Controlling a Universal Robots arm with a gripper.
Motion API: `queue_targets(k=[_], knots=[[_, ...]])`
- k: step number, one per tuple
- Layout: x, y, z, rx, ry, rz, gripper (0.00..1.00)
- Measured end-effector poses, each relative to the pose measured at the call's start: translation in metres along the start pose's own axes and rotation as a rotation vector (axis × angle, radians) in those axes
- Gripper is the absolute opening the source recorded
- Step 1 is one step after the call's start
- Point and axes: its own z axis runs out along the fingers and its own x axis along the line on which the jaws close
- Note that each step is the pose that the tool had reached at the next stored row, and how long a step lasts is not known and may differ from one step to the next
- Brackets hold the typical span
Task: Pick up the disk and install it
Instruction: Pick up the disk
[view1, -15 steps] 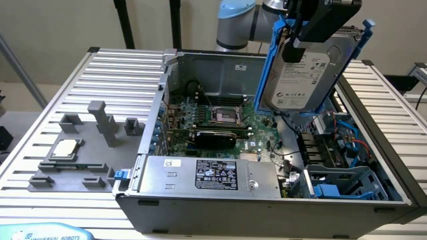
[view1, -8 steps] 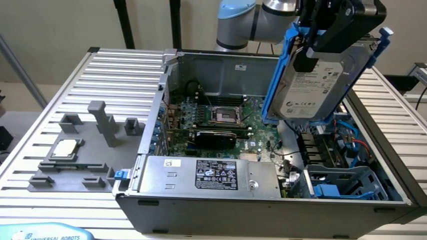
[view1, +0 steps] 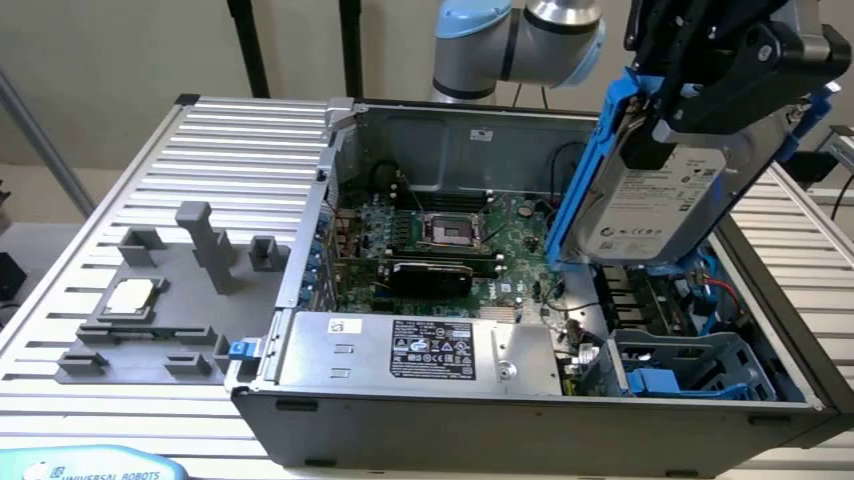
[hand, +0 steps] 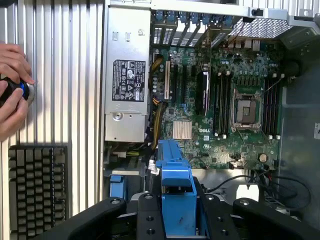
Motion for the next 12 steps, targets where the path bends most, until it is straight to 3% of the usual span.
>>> queue_targets(k=[7, 12], knots=[[0.020, -0.0159, -0.0017, 0.0000, 0.0001, 0.000, 0.33], [0.031, -0.0353, -0.0012, 0.0000, 0.0000, 0.000, 0.33]])
